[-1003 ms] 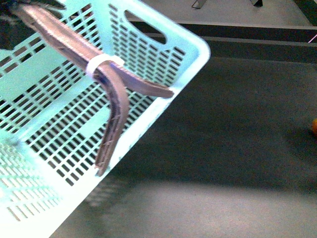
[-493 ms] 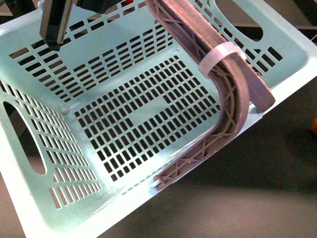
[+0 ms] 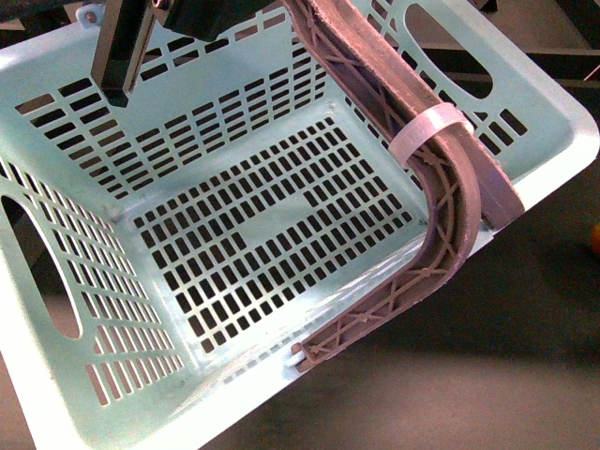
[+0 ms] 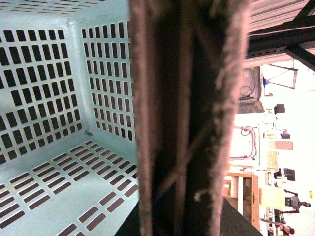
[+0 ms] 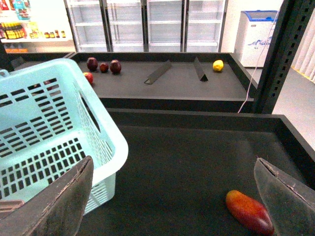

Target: Pick apple with right arm and hold basket with left

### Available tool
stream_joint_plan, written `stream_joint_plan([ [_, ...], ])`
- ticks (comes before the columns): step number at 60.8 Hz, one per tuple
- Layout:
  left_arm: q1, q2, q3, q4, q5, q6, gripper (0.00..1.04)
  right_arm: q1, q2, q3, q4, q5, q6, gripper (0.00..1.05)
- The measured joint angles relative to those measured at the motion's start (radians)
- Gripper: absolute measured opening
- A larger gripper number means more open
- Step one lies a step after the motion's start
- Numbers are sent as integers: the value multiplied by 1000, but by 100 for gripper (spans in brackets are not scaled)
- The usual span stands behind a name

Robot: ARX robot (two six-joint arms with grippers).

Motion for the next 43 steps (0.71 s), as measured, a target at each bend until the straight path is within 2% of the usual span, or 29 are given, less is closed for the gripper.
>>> stream_joint_plan([
  [26, -29, 13, 1, 17, 18, 0, 6, 1, 2, 1, -3, 6, 5, 96],
  [29, -29, 13, 2, 17, 18, -1, 6, 32, 53, 43, -118, 103, 62, 96],
  [30, -29, 13, 2, 17, 18, 0, 6, 47, 105, 79, -203, 168, 100, 96],
  [33, -28, 13, 2, 17, 19, -2, 6, 52, 237, 152, -375, 269, 192, 96],
  [36, -30, 13, 3, 18, 19, 0, 6, 8, 352, 172, -468, 262, 244, 96],
  [43, -30, 13, 3, 18, 18, -2, 6, -119, 446, 166, -405, 169, 239, 96],
])
